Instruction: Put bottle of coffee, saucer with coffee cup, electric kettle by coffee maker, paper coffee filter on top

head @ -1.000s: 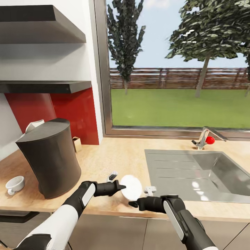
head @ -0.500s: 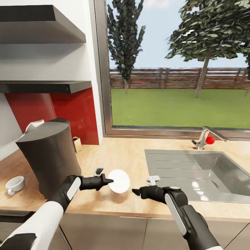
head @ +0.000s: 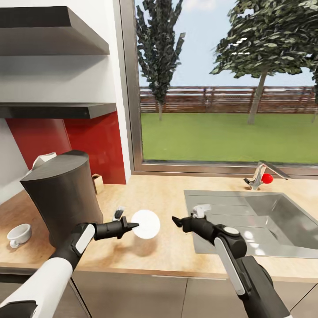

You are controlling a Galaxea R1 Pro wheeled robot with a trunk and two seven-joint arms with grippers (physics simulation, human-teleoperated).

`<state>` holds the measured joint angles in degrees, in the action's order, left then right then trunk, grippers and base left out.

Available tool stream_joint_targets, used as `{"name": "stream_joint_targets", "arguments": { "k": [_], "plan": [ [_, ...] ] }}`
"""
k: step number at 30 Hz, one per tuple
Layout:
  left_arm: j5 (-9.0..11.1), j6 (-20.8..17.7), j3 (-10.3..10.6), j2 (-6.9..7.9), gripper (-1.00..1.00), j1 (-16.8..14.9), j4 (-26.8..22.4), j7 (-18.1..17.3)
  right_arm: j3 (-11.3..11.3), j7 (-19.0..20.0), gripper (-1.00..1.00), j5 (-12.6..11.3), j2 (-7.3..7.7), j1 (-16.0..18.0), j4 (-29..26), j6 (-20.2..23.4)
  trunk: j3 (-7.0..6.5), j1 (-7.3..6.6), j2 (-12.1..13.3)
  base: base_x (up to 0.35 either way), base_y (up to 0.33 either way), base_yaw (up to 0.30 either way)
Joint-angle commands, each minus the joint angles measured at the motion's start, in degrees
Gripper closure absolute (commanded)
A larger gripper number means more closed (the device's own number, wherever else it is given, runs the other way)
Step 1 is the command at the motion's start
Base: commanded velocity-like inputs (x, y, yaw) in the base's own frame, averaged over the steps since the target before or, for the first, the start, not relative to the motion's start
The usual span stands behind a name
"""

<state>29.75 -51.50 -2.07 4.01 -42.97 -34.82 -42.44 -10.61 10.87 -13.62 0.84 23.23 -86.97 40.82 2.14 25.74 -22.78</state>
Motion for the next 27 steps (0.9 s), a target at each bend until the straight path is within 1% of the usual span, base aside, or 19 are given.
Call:
{"name": "stream_joint_targets", "arguments": {
  "k": [1, 4, 5, 6, 7, 8, 9, 11, 13, 19, 21, 24, 27],
  "plan": [
    [-0.2, -0.1, -0.1, -0.13, 1.00, 0.0, 0.0, -0.3, 0.0, 0.1, -1.00, 0.1, 0.07, 0.1, -0.2, -1.0, 0.14, 0.04, -0.1, 0.000, 0.000, 0.000],
    [0.0, 0.3, -0.1, -0.58, 1.00, 0.1, 0.0, -0.6, 0.0, 0.2, -1.00, 0.1, 0.22, 0.1, -0.2, -5.1, 0.14, 0.04, -0.1, 0.000, 0.000, 0.000],
    [0.0, 1.2, -0.2, -0.72, 1.00, 0.1, 0.0, -1.2, 0.0, 0.2, -1.00, 0.1, 0.31, 0.1, -0.2, -6.5, 0.14, 0.04, -0.1, 0.000, 0.000, 0.000],
    [0.2, 4.0, -0.2, -0.72, 1.00, 0.1, 0.4, -3.5, 0.0, 0.2, -1.00, 0.2, 0.83, 0.1, -0.2, -7.7, 0.14, 0.04, -0.1, 0.000, 0.000, 0.000],
    [0.3, 4.8, -0.2, -0.70, 1.00, 0.1, 0.5, -4.9, 0.0, 0.2, -1.00, 0.1, 1.05, 0.1, -0.2, -8.0, 0.14, 0.04, -0.1, 0.000, 0.000, 0.000],
    [0.3, 6.0, -0.2, -0.68, 1.00, 0.2, 0.7, -8.6, 0.0, 0.2, -1.00, 0.1, 1.29, 0.1, -0.2, -8.4, 0.14, 0.04, -0.1, 0.000, 0.000, 0.010],
    [0.3, 6.3, -0.2, -0.68, 1.00, 0.2, 0.8, -10.3, 0.0, 0.2, -1.00, 0.1, 1.35, 0.1, -0.2, -8.5, 0.14, 0.04, -0.1, 0.000, 0.000, 0.060],
    [0.3, 6.7, -0.2, -0.67, 1.00, 0.2, 0.9, -12.5, 0.0, 0.2, -1.00, 0.1, 1.41, 0.1, -0.2, -8.6, 0.14, 0.04, -0.1, 0.000, 0.000, 0.153],
    [0.3, 6.9, -0.2, -0.67, 1.00, 0.3, 0.9, -13.3, 0.0, 0.2, -1.00, 0.1, 1.44, 0.1, -0.2, -8.6, 0.14, 0.04, -0.1, 0.000, 0.000, 0.237],
    [0.1, 7.1, -0.2, -0.73, 1.00, 0.3, 1.0, -12.8, 0.0, 0.2, -1.00, 0.1, 1.45, 0.1, -0.2, -8.7, 0.14, 0.04, -0.1, 0.000, 0.000, 0.273],
    [0.1, 8.7, -0.2, -0.78, 1.00, 0.3, 1.2, -12.4, -0.1, 0.2, -1.00, 0.1, 1.45, 0.1, -0.2, -8.7, 0.14, 0.04, -0.1, 0.000, 0.000, 0.278],
    [0.1, 12.5, -0.2, -0.83, 1.00, 0.3, 3.4, -11.3, -0.1, 0.2, -1.00, 0.1, 1.45, 0.1, -0.2, -8.7, 0.14, 0.04, -0.1, 0.000, 0.000, 0.275],
    [0.1, 14.1, -0.3, -0.91, 1.00, 0.3, 5.6, -10.0, -0.1, 0.2, -1.00, 0.1, 1.45, 0.1, -0.2, -8.7, 0.14, 0.04, -0.1, -0.071, -0.039, 0.268]
  ]
}}
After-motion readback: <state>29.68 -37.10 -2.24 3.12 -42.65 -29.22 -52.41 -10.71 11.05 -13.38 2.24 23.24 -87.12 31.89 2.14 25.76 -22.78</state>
